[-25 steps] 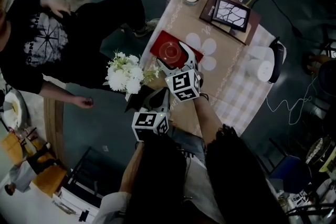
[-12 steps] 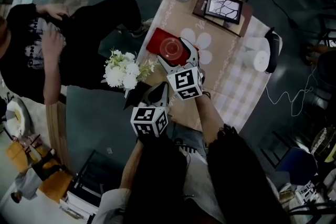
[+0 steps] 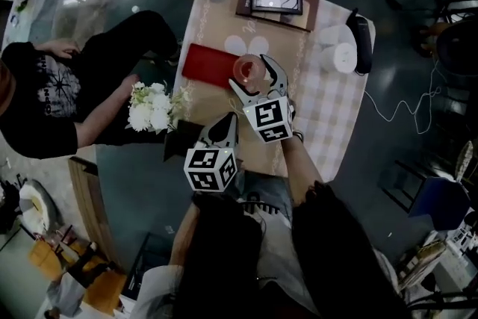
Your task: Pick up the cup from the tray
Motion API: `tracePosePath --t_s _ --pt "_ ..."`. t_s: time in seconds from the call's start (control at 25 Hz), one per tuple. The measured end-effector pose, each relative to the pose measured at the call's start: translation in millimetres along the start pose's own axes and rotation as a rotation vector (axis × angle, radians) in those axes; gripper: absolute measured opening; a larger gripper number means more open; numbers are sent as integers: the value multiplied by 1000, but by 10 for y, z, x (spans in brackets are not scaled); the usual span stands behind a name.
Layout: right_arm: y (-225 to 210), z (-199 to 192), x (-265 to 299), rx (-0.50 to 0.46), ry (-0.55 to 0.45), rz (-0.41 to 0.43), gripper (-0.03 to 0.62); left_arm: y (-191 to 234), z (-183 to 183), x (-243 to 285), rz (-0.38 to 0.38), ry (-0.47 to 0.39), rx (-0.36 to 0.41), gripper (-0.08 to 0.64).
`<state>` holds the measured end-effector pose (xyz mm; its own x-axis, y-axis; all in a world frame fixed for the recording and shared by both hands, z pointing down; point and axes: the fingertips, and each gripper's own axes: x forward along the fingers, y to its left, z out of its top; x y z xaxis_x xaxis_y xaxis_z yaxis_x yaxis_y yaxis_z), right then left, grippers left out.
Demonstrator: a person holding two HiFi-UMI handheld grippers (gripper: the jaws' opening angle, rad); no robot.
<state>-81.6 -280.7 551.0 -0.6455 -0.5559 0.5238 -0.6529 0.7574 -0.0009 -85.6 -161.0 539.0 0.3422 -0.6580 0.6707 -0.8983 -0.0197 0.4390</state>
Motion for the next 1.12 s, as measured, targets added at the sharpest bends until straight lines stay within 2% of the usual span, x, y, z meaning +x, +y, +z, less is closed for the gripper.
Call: tracePosePath --t_s 0.24,0.52,0.76,1.12 --pt "-302 -248 -297 30 20 -81 393 -241 -72 99 -48 25 51 9" --pt "-448 -497 -505 69 43 -127 393 -343 -124 154 -68 52 73 9" --pt "-447 -735 -553 129 47 -123 393 -414 -196 194 -71 62 98 9" --pt "-407 -919 -568 124 39 -146 394 -357 -316 193 -68 81 85 9"
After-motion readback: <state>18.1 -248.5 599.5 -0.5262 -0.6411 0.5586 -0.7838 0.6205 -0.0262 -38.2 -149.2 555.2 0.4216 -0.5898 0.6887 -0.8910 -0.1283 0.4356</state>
